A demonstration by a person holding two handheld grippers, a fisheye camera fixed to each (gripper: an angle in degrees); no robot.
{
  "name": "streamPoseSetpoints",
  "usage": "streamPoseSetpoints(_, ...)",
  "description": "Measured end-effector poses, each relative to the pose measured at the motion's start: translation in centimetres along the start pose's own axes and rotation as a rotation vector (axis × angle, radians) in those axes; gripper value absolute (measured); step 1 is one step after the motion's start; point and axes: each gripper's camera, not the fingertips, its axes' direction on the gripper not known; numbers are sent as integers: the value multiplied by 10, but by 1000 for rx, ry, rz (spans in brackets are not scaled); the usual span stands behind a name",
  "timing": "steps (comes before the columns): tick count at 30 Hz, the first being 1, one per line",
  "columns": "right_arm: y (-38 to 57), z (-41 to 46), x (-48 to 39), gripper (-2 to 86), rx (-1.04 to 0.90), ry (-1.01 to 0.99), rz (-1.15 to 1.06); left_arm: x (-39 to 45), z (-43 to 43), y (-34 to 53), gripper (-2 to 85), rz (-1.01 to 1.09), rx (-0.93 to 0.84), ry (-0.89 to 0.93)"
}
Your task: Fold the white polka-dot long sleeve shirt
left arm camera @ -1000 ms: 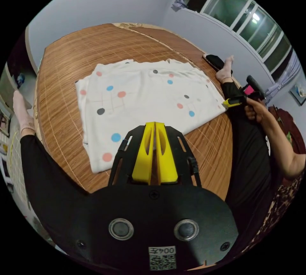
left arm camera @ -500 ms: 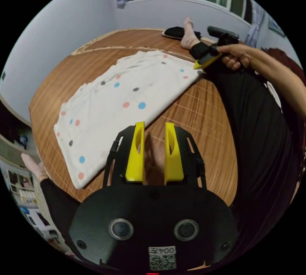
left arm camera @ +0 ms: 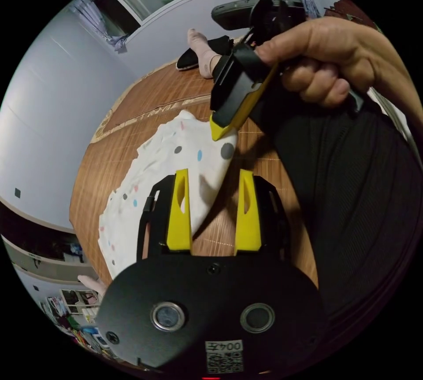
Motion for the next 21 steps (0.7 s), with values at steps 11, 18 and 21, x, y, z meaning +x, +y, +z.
streamPoseSetpoints(11, 78, 7, 9, 153, 161, -226, 68, -13, -52, 36, 27, -213, 94, 202)
streamPoseSetpoints(18, 120, 19, -14, 217, 179, -219, 115, -40, -86, 68, 25, -325, 160, 282)
streamPoseSetpoints(21, 130, 22, -17, 230, 191, -243, 162, -49, -98, 82, 25, -356, 190, 317)
